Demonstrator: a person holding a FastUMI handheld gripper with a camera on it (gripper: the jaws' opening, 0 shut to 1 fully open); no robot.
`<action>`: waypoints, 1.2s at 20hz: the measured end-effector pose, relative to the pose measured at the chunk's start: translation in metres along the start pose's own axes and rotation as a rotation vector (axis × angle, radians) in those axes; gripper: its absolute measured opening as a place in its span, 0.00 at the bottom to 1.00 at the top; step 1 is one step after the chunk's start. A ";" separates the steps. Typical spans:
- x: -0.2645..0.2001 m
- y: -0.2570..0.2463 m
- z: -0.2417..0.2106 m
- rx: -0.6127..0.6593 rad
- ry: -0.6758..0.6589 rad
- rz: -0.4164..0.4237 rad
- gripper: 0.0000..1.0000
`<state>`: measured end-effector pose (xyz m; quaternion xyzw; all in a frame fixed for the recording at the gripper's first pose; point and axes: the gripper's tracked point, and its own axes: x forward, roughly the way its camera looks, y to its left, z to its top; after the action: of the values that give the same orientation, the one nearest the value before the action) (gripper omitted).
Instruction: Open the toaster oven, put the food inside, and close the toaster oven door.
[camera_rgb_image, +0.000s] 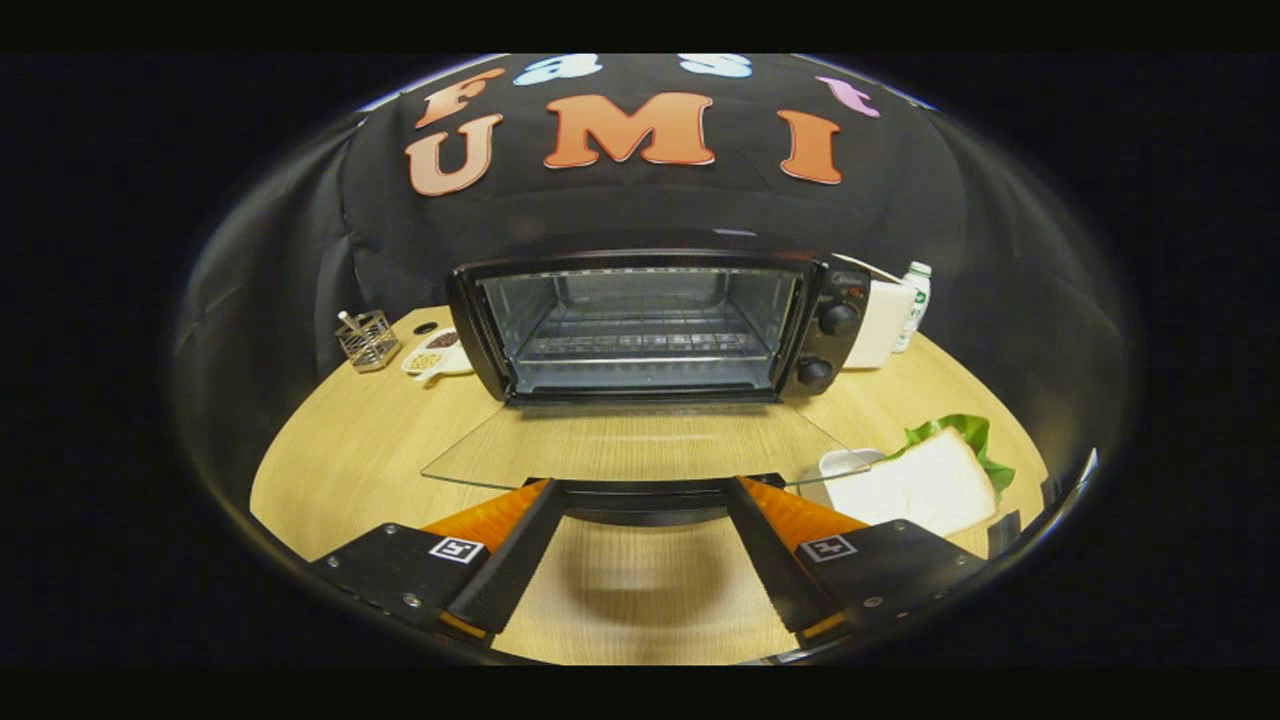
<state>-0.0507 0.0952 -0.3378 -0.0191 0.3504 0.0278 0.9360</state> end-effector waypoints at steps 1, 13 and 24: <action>0.002 -0.002 -0.007 0.007 0.017 0.000 0.98; -0.031 -0.025 -0.007 0.059 0.086 0.122 0.99; -0.089 -0.181 0.022 0.172 0.197 0.157 0.99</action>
<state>-0.0912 -0.0877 -0.2600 0.0859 0.4420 0.0688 0.8903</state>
